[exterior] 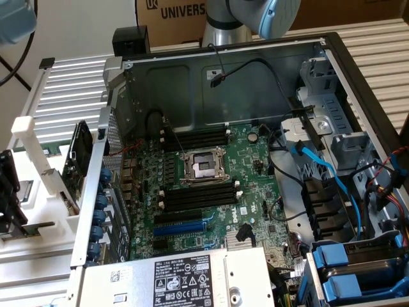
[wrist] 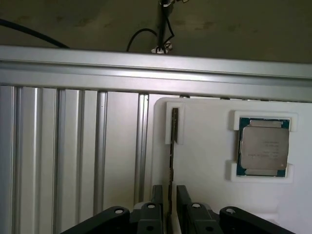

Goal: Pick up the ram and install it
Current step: 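Pick up the ram and move it above insertion slot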

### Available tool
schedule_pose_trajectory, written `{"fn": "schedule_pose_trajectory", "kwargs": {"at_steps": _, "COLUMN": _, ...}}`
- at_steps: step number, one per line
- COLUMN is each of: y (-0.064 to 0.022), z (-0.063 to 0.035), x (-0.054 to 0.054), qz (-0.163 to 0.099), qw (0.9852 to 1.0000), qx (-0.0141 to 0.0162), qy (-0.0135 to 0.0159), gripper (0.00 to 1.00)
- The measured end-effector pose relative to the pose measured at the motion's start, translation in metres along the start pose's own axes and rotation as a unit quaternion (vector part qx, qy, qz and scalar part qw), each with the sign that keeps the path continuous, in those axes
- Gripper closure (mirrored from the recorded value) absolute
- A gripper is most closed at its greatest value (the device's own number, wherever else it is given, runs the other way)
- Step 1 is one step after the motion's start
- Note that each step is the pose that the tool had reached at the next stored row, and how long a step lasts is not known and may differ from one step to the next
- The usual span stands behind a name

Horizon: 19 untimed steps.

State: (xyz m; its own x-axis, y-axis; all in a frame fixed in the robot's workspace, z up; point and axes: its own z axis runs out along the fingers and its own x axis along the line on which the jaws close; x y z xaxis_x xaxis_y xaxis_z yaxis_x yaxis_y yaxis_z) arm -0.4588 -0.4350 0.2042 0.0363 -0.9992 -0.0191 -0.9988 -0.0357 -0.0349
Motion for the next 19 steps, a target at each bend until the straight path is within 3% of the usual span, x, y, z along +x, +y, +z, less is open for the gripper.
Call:
{"fn": "schedule_pose_trajectory", "kwargs": {"at_steps": 2, "y": 0.0, "z": 0.0, "x": 0.0, "qz": 0.0, "qw": 1.0, "qx": 0.0, "qy": 0.0, "gripper": 0.76}}
{"fn": "schedule_pose_trajectory", "kwargs": {"at_steps": 5, "y": 0.0, "z": 0.0, "x": 0.0, "qz": 0.0, "qw": 1.0, "qx": 0.0, "qy": 0.0, "gripper": 0.88}}
{"fn": "schedule_pose_trajectory", "kwargs": {"at_steps": 19, "y": 0.0, "z": 0.0, "x": 0.0, "qz": 0.0, "qw": 1.0, "qx": 0.0, "qy": 0.0, "gripper": 0.88}}
